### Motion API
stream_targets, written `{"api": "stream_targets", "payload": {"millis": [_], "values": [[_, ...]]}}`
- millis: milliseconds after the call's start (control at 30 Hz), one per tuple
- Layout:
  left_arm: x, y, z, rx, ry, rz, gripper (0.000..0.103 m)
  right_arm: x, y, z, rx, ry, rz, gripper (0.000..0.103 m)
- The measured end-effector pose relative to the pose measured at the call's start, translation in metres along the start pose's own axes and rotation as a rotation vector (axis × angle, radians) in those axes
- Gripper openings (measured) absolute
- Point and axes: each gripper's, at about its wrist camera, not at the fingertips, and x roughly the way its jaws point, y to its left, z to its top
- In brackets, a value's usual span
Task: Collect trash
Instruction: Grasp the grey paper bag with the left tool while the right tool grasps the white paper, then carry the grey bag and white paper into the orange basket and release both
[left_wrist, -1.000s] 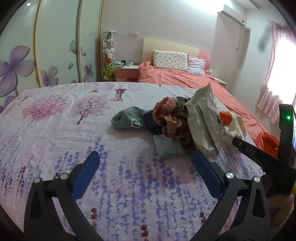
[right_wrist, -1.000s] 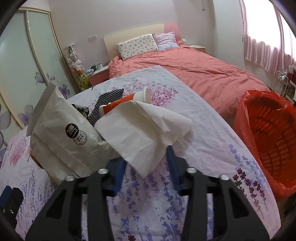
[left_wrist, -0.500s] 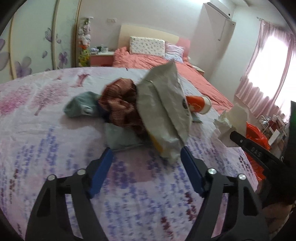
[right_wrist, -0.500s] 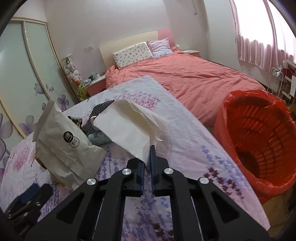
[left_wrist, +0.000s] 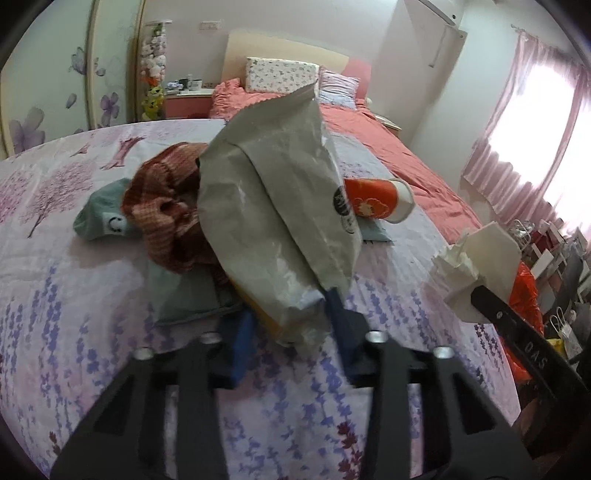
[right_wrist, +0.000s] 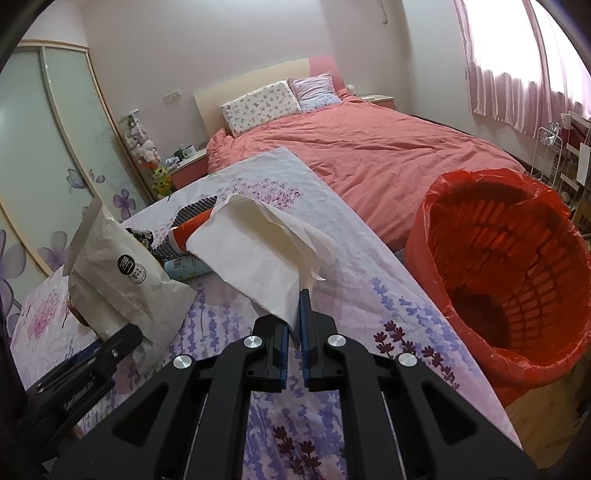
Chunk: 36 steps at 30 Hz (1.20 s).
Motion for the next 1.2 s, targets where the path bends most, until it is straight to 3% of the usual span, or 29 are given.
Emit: {"api": "stream_targets", "payload": {"millis": [67,233,633,967,1200], "values": [[0.000,-0.002,0.002,0.007,-0.004,-0.006,0.025,-0.002,-0.001,-0.001,-0.003,-0.002,0.004,0.006],[-0.011,-0.008,0.002,0.049,-0.033,-0.007,0.019,-0.009,-0.002,0.001,-0.006,-0.014,0.014,0.006],[-0.056,-0.032,0.004,0.109,-0.092,-0.027,0.019,-0.046,-0.012,0.007,-0.001,-0.079,0.044,0.006],[-0.081,-0.085,0.003,0.191,-0.118,-0.103,0.019,-0.081,-0.041,0.015,0.030,-0.150,0.030,0.006],[-0.072,-0.127,0.005,0.235,-0.099,-0.171,0.019,-0.094,-0.084,0.024,0.088,-0.195,-0.011,0.006]]}}
